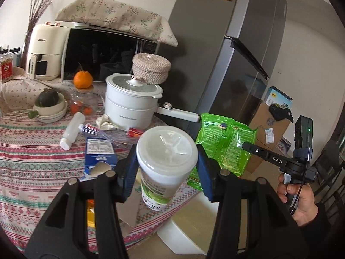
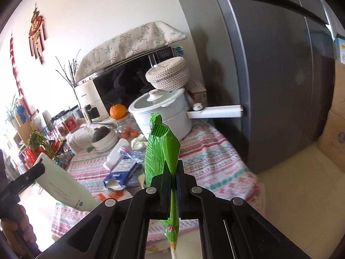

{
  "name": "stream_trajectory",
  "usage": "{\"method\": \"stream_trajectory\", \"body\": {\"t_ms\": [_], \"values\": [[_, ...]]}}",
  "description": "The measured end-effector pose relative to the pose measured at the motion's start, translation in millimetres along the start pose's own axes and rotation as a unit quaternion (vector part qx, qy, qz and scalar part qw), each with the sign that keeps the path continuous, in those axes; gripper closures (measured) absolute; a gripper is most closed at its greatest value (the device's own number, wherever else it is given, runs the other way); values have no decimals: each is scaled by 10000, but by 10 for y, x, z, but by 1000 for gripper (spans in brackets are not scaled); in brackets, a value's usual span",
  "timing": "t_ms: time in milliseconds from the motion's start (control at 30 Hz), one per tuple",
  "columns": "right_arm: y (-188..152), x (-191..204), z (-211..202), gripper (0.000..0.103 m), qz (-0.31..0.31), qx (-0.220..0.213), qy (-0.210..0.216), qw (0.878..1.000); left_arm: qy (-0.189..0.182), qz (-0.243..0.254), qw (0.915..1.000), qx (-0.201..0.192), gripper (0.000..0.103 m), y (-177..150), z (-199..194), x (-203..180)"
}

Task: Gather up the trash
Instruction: 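Carry the cup and green bag to the white bin and release both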

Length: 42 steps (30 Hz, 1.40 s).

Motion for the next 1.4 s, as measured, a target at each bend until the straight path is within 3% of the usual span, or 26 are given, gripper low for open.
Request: {"method": "stream_trajectory", "body": {"t_ms": [333, 500, 833, 1100, 1233, 1400], "values": [[-486, -736, -217, 99, 100, 464, -645, 9968, -580, 690, 9913, 956, 50, -638, 773, -831], [-744, -1037, -199, 98, 60, 750, -977, 9924, -516, 1060, 9833, 1387, 50, -1094, 1192, -1082], [-1237, -1457, 58, 98, 218, 1584, -1129, 9807, -118, 1456, 9689, 1999, 50, -1726, 1688, -1145], [-1360, -1532, 100, 98, 172, 1752, -1201, 9770, 75, 1707, 9639, 2041, 49, -1836, 1741, -1139], [-1356, -1506, 138, 98, 133, 1800, -1201, 9762, 147, 1752, 9648, 1955, 35, -1754, 1680, -1130], [-1391, -1478, 205, 98, 65, 1930, -1230, 9734, 301, 1720, 9652, 1947, 30, -1646, 1513, -1049]]}}
Point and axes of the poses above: each gripper's, at about its wrist camera, not at the fingertips, and z roughly the way its jaws point, x to its left, y to its top, the point moved 6 cm from there along z, roughly the way its jaws point, and after that the axes turned 7 degrees about x, right-handed, at the moved point
